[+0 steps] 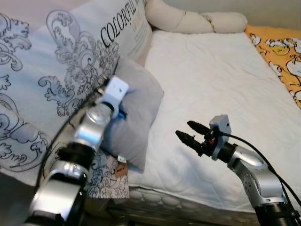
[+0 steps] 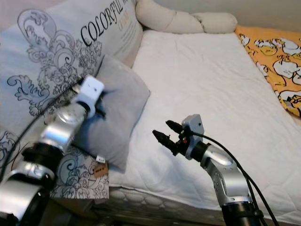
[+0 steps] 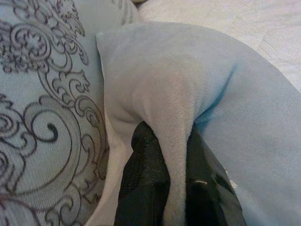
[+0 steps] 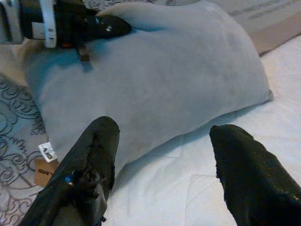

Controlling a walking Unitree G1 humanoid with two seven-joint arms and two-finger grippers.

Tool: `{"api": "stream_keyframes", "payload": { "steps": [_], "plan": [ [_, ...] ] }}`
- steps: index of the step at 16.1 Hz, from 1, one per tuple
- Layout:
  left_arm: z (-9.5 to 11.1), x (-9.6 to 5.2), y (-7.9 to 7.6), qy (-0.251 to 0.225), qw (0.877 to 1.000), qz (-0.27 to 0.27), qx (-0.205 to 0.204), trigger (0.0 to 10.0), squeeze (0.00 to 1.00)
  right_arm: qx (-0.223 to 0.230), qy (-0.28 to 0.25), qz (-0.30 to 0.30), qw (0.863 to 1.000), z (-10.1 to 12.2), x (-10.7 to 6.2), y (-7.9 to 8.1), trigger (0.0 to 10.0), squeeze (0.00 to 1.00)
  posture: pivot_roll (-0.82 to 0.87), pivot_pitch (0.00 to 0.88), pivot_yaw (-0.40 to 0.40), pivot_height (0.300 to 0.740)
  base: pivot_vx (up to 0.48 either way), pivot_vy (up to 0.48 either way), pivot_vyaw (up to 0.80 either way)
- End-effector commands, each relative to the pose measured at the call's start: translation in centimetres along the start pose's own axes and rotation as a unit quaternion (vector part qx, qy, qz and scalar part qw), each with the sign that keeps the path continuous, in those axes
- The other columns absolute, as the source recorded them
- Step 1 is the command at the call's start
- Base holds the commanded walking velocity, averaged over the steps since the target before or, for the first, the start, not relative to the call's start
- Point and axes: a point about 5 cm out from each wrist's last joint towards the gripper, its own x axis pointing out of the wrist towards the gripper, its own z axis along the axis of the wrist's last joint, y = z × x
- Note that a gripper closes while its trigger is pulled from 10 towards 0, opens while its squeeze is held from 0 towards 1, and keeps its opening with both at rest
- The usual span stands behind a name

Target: Clean up the room

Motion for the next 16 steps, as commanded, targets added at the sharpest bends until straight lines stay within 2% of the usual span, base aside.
{"api": "stream_keyframes", "payload": {
  "steps": [1,2,3,4,6,7,9,10,11,12,13,15,16],
  "plan": [
    [0.5,-0.1,0.2,-0.004,1.0,0.013,0.002,10.0,0.0,-0.015,-0.005,0.016,1.0,0.4,0.0,0.3,10.0,1.0,-0.05,0.0,0.041,0.74,0.0,0.0,0.0],
    [0.2,-0.2,-0.1,-0.002,1.0,0.008,0.013,10.0,0.0,-0.01,-0.01,0.013,1.0,0.5,-0.2,0.3,10.0,1.0,-0.05,0.0,0.039,0.74,0.0,0.0,0.0],
    [0.0,-0.4,-0.1,-0.008,1.0,-0.005,0.004,10.0,0.35,-0.009,-0.02,0.007,1.0,0.5,-0.3,0.2,10.0,1.0,-0.05,0.0,0.039,0.74,0.0,0.0,0.0],
    [0.2,-0.7,0.2,-0.016,1.0,-0.007,-0.006,10.0,1.0,-0.005,-0.029,0.007,1.0,0.6,-0.4,0.3,10.0,1.0,-0.05,0.0,0.036,0.74,0.0,0.0,0.0],
    [0.6,-1.1,0.6,-0.033,0.999,-0.005,-0.01,10.0,1.0,0.001,-0.043,0.01,0.999,0.8,-0.3,0.5,10.0,1.0,-0.04,0.0,0.033,0.74,0.0,0.0,0.0],
    [1.3,-1.6,0.8,-0.057,0.998,-0.01,-0.015,10.0,1.0,0.007,-0.051,0.006,0.999,0.8,-0.3,0.5,10.0,1.0,-0.04,0.0,0.033,0.74,0.0,0.0,0.0],
    [2.0,-2.0,0.7,-0.083,0.996,-0.027,-0.036,10.0,1.0,0.013,-0.047,0.003,0.999,0.6,-0.3,0.6,10.0,1.0,-0.04,0.0,0.032,0.74,0.0,0.0,0.0],
    [3.1,-2.8,0.6,-0.128,0.987,-0.051,-0.079,10.0,1.0,0.017,-0.042,-0.003,0.999,0.4,-0.3,0.6,10.0,1.0,-0.04,0.0,0.03,0.74,0.0,0.0,0.0],
    [3.8,-3.2,0.6,-0.154,0.981,-0.061,-0.103,10.0,1.0,0.012,-0.042,-0.015,0.999,0.3,-0.3,0.5,10.0,1.0,-0.04,0.0,0.031,0.74,0.0,0.0,0.0],
    [4.0,-3.4,0.6,-0.162,0.977,-0.064,-0.125,10.0,1.0,0.003,-0.047,-0.031,0.998,0.5,-0.3,0.3,10.0,1.0,-0.04,0.0,0.031,0.74,0.0,0.0,0.0],
    [4.8,-4.2,0.9,-0.188,0.964,-0.066,-0.174,10.0,1.0,-0.006,-0.069,-0.092,0.993,1.0,0.0,-0.3,10.0,1.0,-0.05,0.0,0.036,0.74,0.0,0.0,0.0],
    [4.9,-4.8,1.0,-0.196,0.963,-0.064,-0.174,10.0,1.0,-0.009,-0.077,-0.118,0.99,1.2,0.3,-0.4,10.0,1.0,-0.06,0.0,0.036,0.74,0.0,0.0,0.0],
    [4.6,-5.5,1.1,-0.192,0.964,-0.055,-0.174,10.0,1.0,-0.006,-0.083,-0.158,0.984,1.4,0.7,-0.8,10.0,1.0,-0.05,0.0,0.029,0.74,0.0,0.0,0.0]
  ]
}}
